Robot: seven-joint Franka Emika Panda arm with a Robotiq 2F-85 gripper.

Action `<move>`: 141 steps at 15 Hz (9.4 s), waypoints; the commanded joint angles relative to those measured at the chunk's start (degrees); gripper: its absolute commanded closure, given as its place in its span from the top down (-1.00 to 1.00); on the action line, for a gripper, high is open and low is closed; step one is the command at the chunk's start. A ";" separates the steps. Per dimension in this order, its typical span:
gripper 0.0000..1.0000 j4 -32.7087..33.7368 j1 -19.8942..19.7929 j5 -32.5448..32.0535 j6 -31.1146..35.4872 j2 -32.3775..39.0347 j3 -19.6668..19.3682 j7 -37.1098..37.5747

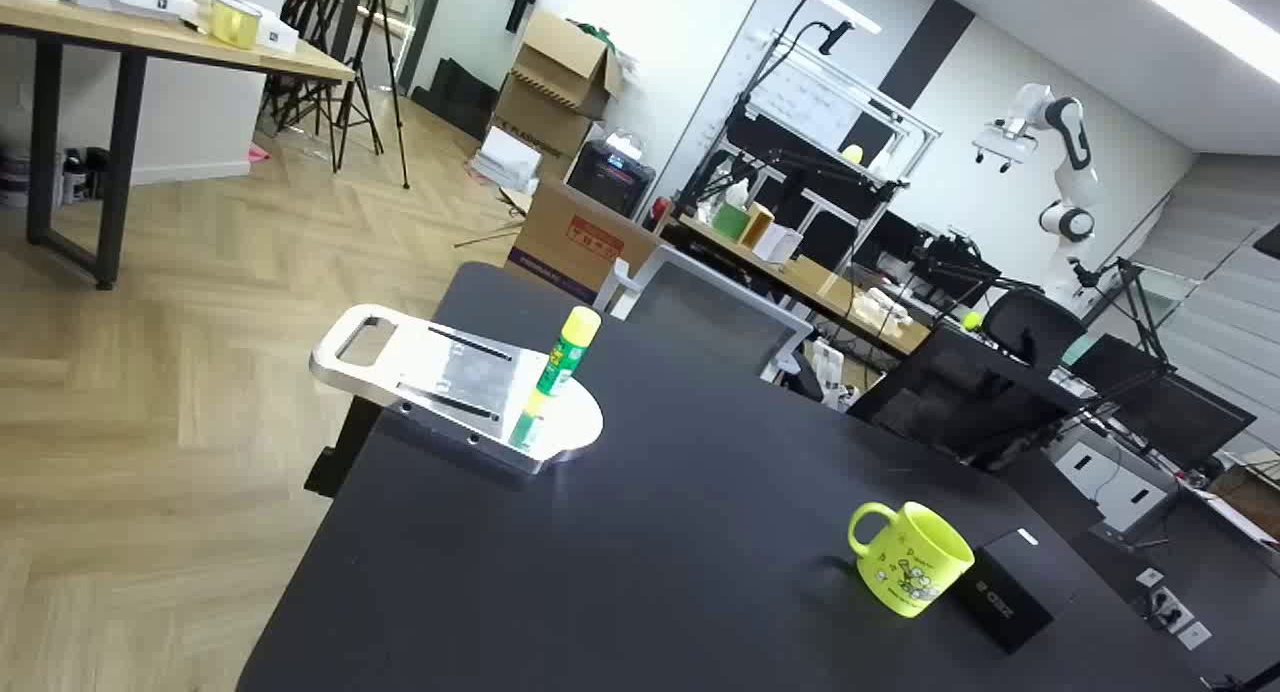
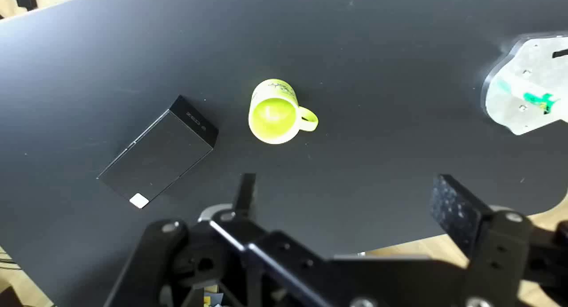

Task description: Pick up the object and put it in the cup

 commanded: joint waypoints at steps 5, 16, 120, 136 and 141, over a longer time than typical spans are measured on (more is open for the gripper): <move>1.00 0.13 0.18 -0.08 -0.08 0.04 -0.14 0.08; 1.00 9.50 4.89 -1.12 15.18 19.96 5.01 -5.41; 0.06 64.72 33.38 -15.36 -2.10 79.48 8.31 -15.77; -0.81 59.70 29.29 -15.03 -1.75 65.73 4.72 -12.97; -0.81 48.42 22.73 -12.80 -1.42 56.08 1.15 -10.55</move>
